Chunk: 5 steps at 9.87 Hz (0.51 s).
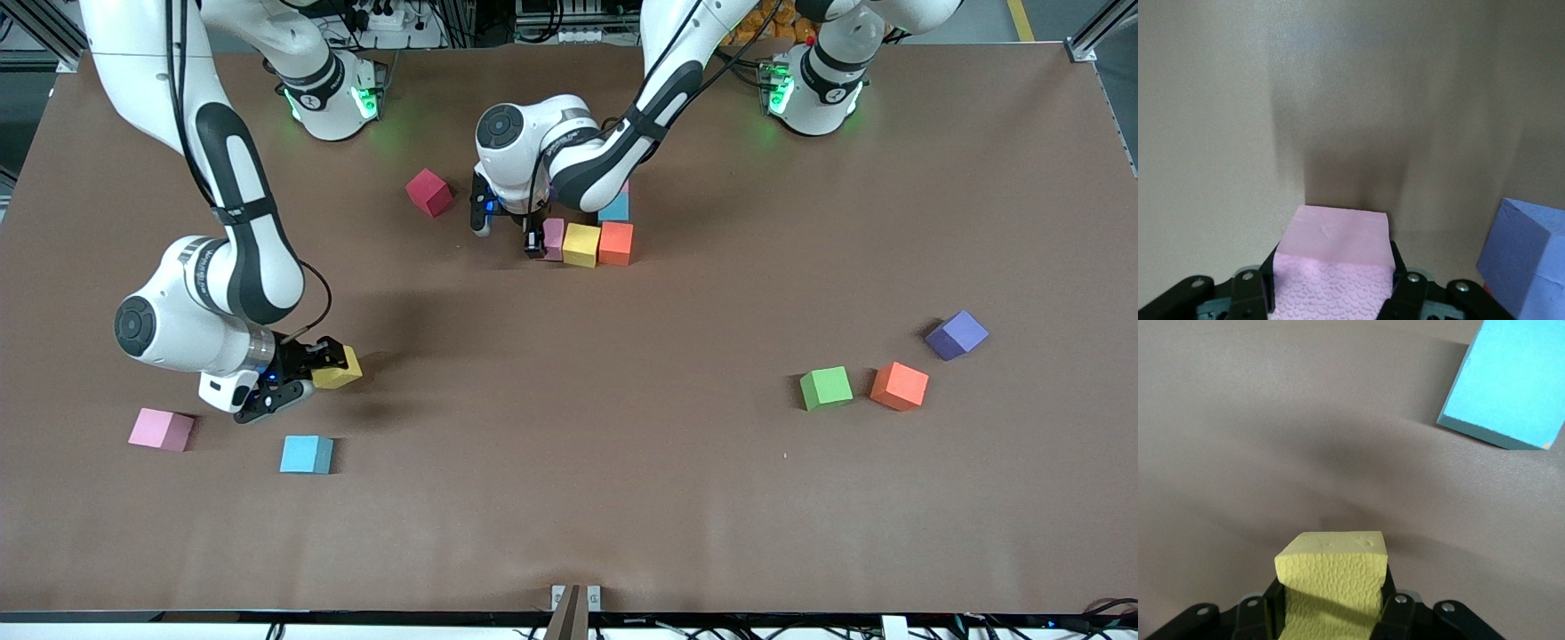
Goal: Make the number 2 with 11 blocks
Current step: 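Open the left gripper to release the pink cube and raise it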
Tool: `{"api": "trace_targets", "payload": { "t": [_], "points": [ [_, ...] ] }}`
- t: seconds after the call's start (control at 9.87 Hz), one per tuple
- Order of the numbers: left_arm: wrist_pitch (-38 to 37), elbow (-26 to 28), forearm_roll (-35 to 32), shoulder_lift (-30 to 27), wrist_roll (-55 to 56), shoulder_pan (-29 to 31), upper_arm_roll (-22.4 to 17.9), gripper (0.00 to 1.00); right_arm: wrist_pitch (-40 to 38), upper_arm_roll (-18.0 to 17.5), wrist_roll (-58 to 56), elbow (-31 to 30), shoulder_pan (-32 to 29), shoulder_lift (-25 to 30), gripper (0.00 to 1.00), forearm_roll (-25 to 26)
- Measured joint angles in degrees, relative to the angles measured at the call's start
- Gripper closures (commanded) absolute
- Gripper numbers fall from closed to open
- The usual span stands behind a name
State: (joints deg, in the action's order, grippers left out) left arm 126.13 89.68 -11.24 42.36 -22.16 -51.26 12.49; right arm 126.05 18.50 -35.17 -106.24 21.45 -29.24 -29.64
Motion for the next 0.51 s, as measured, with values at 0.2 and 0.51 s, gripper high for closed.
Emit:
{"api": "trace_targets", "payload": {
  "t": [0.2,0.51],
  "points": [
    [0.00,-0.02,0.00,0.00,0.00,-0.01,-0.01,1.00,0.00,0.02,0.00,0.00,-0.01,0.00,0.80,0.00],
    [0.03,-0.03,0.00,0.14,0.00,-0.51,-1.01,1.00,0.00,0.04,0.00,0.00,-0.02,0.00,0.80,0.00]
  ]
}}
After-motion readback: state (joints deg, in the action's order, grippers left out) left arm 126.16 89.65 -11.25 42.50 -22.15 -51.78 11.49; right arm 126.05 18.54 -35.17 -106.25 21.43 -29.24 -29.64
